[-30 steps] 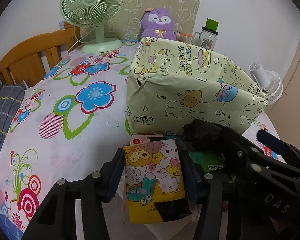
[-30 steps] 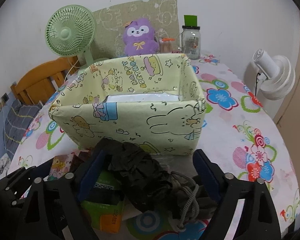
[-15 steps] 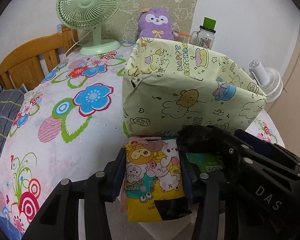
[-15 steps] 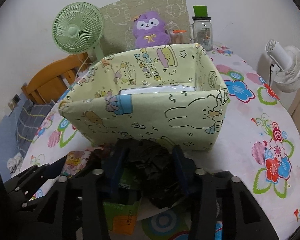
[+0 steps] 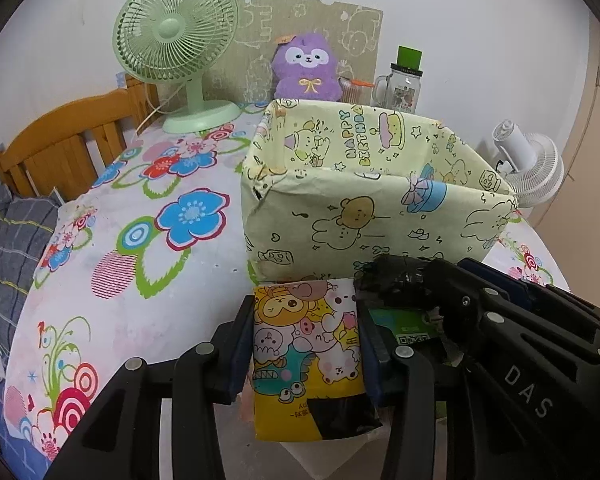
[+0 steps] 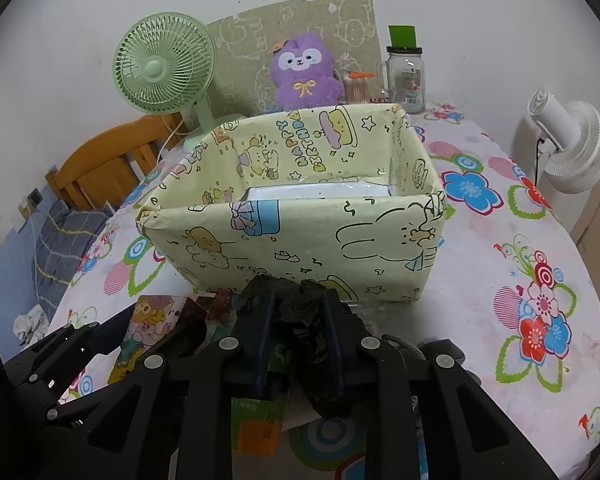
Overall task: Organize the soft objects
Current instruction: 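Grasp the yellow cartoon carton with the left tool while the right tool grasps the black crumpled cloth, then lift the yellow carton with the left tool over the box while the right tool carries the black cloth there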
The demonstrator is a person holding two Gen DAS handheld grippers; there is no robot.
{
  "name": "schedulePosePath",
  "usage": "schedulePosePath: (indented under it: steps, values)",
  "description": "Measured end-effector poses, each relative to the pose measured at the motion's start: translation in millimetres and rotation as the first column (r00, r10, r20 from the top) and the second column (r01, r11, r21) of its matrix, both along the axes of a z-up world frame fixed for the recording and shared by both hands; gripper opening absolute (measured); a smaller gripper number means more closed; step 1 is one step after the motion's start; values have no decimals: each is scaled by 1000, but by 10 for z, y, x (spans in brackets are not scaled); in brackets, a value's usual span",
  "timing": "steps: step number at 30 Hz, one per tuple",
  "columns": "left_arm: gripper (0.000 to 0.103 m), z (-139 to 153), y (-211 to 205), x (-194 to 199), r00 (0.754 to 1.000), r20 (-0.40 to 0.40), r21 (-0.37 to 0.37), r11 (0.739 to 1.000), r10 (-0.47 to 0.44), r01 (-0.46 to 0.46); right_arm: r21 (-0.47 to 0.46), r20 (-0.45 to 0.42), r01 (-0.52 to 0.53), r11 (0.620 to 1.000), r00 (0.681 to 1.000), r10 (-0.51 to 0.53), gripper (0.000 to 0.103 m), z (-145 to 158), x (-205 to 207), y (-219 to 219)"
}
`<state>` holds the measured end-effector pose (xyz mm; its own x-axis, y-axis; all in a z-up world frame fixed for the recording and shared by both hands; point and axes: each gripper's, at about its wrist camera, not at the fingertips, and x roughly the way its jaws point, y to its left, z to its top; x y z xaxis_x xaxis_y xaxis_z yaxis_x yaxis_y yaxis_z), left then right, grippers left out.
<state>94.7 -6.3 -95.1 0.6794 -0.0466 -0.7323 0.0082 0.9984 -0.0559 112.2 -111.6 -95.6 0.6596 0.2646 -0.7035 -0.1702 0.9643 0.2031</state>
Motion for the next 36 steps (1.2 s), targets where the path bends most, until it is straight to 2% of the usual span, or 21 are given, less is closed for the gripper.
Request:
schedulePosePath:
  steps: [36]
  values:
    - [46,640,-242,-287,989,145,48,999,-9,2,-31,141,63,998,988,-59,27,681,-348,-220]
